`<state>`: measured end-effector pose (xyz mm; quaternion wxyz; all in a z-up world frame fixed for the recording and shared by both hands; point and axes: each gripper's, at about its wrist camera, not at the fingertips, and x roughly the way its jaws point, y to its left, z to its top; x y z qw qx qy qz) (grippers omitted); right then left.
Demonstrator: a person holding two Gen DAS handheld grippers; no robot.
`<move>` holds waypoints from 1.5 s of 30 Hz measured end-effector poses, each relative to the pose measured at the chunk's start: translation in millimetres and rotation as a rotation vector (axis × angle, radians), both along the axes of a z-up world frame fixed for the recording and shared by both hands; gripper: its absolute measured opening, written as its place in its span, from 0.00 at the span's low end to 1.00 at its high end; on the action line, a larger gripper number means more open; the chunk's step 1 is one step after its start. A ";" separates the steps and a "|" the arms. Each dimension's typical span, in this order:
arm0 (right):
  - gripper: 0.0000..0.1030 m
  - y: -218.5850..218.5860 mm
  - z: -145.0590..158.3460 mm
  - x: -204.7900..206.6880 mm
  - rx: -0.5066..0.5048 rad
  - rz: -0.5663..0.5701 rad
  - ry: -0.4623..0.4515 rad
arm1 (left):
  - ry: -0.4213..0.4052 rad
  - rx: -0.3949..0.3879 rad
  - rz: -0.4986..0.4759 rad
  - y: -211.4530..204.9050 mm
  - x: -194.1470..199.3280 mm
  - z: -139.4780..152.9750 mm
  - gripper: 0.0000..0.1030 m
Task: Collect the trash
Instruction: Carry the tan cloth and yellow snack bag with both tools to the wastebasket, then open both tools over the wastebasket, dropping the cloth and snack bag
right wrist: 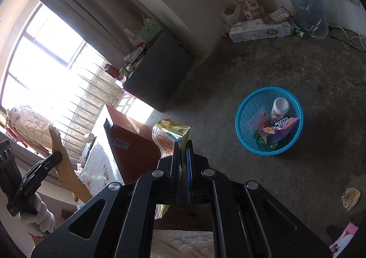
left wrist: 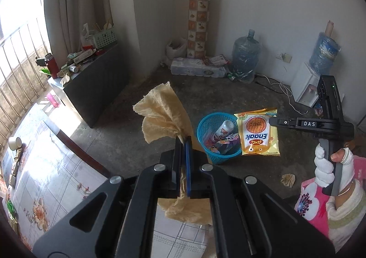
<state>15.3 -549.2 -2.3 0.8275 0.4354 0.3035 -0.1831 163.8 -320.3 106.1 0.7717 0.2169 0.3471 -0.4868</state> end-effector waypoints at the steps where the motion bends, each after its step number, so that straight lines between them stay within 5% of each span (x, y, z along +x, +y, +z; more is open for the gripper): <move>1: 0.05 -7.5 -5.6 -7.7 0.010 -0.025 0.002 | 0.005 0.005 -0.020 -12.6 -4.9 -3.0 0.02; 13: 0.05 -88.2 -95.0 -51.0 0.093 -0.207 0.104 | 0.067 0.086 -0.167 -178.1 -44.8 -80.3 0.02; 24: 0.05 -155.4 -196.0 -21.0 0.214 -0.271 0.168 | 0.092 0.209 -0.199 -295.1 -34.2 -198.9 0.02; 28: 0.05 -173.0 -217.4 2.0 0.203 -0.281 0.181 | 0.097 0.195 -0.185 -318.6 -20.9 -230.4 0.03; 30: 0.06 -179.6 -229.5 15.5 0.214 -0.267 0.182 | 0.115 0.213 -0.192 -330.4 -16.1 -249.9 0.10; 32: 0.11 -184.7 -243.1 31.6 0.206 -0.245 0.203 | 0.160 0.284 -0.192 -341.6 -9.9 -276.0 0.44; 35: 0.38 -186.6 -268.2 49.5 0.207 -0.218 0.251 | 0.174 0.357 -0.172 -344.9 -3.9 -304.6 0.53; 39: 0.38 -185.9 -282.1 47.5 0.228 -0.231 0.258 | 0.198 0.356 -0.153 -333.9 5.9 -306.1 0.53; 45: 0.38 -182.2 -266.3 18.3 0.212 -0.275 0.214 | 0.175 0.279 -0.152 -306.4 14.9 -263.5 0.53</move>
